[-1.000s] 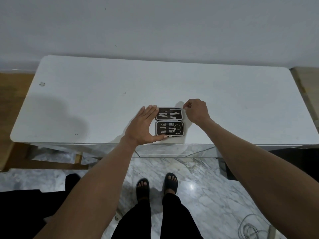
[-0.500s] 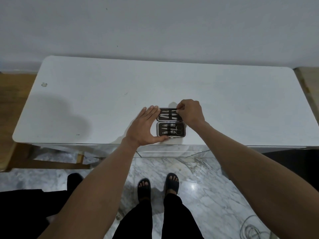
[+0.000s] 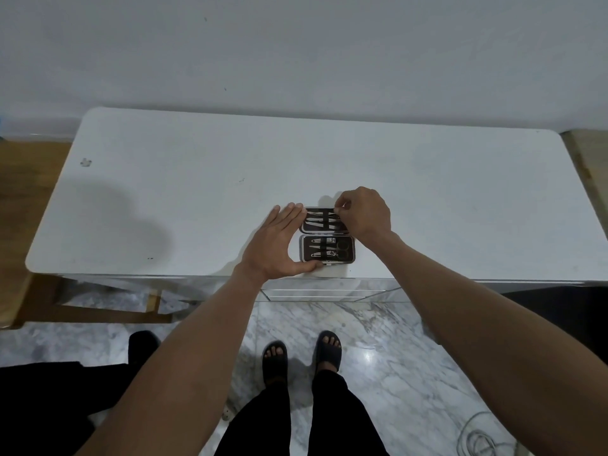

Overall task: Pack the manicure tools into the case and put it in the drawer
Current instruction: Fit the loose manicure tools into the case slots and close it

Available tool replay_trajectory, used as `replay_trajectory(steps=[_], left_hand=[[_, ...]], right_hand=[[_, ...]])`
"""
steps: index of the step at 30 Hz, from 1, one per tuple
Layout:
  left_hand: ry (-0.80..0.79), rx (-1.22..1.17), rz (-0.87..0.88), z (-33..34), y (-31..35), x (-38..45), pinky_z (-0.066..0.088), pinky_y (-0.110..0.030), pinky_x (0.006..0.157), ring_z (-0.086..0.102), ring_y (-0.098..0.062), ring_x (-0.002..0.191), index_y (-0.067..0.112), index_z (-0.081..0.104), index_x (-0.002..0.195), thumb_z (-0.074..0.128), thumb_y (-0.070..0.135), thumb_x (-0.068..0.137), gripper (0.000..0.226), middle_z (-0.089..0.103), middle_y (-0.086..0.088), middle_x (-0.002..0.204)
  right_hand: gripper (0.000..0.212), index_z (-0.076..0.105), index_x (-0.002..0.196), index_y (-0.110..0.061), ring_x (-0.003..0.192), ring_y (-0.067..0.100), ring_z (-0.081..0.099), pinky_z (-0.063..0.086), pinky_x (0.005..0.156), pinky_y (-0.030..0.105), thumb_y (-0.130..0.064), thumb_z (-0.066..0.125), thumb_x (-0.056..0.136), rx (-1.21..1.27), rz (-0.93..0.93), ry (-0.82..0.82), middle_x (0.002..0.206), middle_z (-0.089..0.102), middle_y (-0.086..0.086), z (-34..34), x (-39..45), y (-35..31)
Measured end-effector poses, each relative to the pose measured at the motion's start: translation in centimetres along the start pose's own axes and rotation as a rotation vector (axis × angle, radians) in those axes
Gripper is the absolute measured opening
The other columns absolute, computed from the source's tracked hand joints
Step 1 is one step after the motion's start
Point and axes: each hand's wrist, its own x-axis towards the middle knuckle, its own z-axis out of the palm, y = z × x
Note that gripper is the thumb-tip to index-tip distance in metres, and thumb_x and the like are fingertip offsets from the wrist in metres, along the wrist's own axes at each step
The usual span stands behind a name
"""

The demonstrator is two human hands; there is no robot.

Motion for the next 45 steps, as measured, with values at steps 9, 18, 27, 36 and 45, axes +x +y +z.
replay_trajectory(steps=[9, 18, 27, 36, 45], left_hand=[[0.031, -0.007, 0.004, 0.3, -0.1, 0.0, 0.021, -0.047, 0.128, 0.032, -0.022, 0.154, 0.0, 0.043, 0.153, 0.058, 0.082, 0.08, 0.111, 0.04, -0.013, 0.162], [0.051, -0.012, -0.02, 0.5, -0.2, 0.1, 0.022, -0.043, 0.129, 0.033, -0.02, 0.153, 0.003, 0.041, 0.155, 0.061, 0.077, 0.084, 0.105, 0.04, -0.011, 0.162], [0.129, -0.036, -0.017, 0.7, -0.2, 0.2, 0.029, -0.042, 0.126, 0.046, -0.023, 0.146, 0.004, 0.055, 0.146, 0.057, 0.062, 0.093, 0.078, 0.053, -0.011, 0.152], [0.148, -0.014, -0.028, 0.6, -0.3, 0.2, 0.028, -0.037, 0.125, 0.048, -0.021, 0.143, 0.007, 0.06, 0.143, 0.052, 0.062, 0.096, 0.072, 0.057, -0.01, 0.148], [0.145, -0.086, -0.083, 0.1, 0.1, 0.0, 0.016, -0.023, 0.126, 0.038, -0.01, 0.146, 0.004, 0.054, 0.147, 0.042, 0.077, 0.093, 0.091, 0.053, -0.009, 0.153]], right_hand=[[0.017, 0.074, 0.095, -0.024, 0.093, 0.022, 0.066, 0.055, 0.08, 0.034, -0.019, 0.063, 0.082, 0.119, 0.151, -0.084, 0.099, 0.073, 0.0, -0.3, 1.0, 0.9], [0.017, 0.077, 0.092, -0.019, 0.095, 0.018, 0.065, 0.044, 0.075, 0.023, -0.012, 0.065, 0.083, 0.211, 0.216, -0.102, 0.099, 0.073, 0.001, -1.0, 2.8, 0.8], [0.016, 0.073, 0.073, -0.029, 0.083, 0.021, 0.07, 0.058, 0.083, 0.04, -0.014, 0.068, 0.077, 0.421, 0.251, -0.018, 0.087, 0.074, -0.001, -1.7, 2.9, 1.4], [0.015, 0.073, 0.086, -0.015, 0.067, 0.017, 0.065, 0.056, 0.077, 0.034, -0.002, 0.067, 0.081, 0.51, 0.072, -0.035, 0.083, 0.073, 0.007, -3.9, 0.3, 1.7], [0.021, 0.074, 0.081, -0.017, 0.086, 0.012, 0.069, 0.053, 0.079, 0.019, 0.003, 0.073, 0.074, 0.331, -0.015, -0.084, 0.093, 0.073, 0.002, -2.8, -4.0, 3.6]])
